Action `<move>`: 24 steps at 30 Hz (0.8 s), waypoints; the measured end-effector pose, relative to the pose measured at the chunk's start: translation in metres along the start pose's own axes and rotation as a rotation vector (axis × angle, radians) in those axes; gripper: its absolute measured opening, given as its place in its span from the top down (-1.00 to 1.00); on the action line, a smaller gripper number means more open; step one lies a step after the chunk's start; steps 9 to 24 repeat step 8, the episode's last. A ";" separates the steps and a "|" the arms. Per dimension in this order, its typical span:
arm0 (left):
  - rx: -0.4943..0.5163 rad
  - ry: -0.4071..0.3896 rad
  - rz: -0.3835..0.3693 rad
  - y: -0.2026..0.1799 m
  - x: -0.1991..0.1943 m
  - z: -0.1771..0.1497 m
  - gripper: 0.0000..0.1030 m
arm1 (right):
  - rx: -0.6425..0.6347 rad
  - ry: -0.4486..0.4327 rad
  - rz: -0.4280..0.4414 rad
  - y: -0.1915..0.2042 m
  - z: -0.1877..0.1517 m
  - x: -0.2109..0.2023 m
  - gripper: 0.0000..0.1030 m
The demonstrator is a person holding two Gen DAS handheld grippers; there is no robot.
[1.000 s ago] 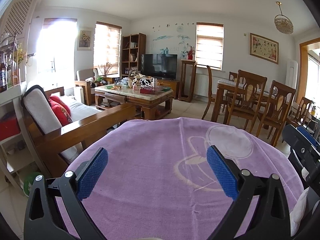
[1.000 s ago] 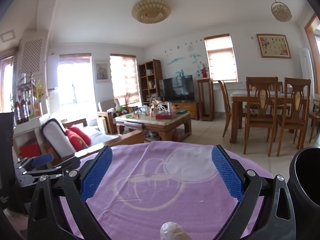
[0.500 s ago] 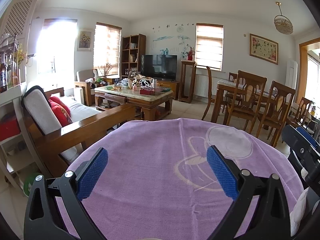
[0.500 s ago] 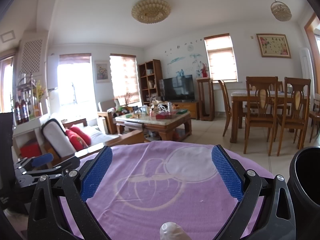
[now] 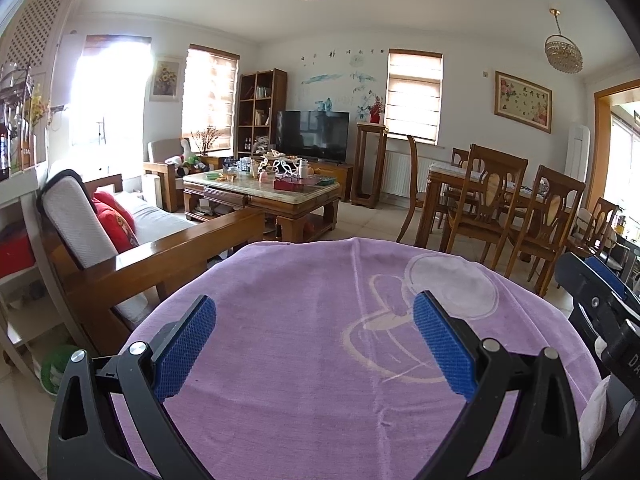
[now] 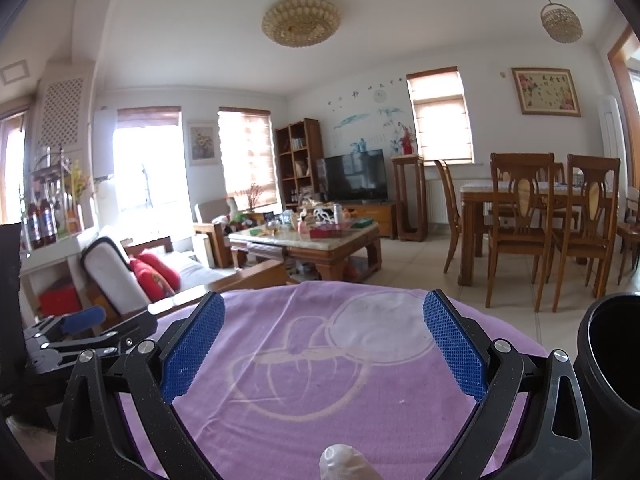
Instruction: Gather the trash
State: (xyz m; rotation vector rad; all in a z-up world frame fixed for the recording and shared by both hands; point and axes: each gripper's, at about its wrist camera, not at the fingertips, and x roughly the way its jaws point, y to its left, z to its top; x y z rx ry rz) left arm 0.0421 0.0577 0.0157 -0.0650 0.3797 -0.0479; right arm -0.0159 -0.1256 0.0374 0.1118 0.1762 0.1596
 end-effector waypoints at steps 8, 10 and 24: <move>0.007 -0.006 0.003 0.002 0.001 0.001 -0.90 | 0.001 0.001 -0.001 0.001 0.000 0.000 -0.90; 0.007 -0.006 0.003 0.002 0.001 0.001 -0.90 | 0.001 0.001 -0.001 0.001 0.000 0.000 -0.90; 0.007 -0.006 0.003 0.002 0.001 0.001 -0.90 | 0.001 0.001 -0.001 0.001 0.000 0.000 -0.90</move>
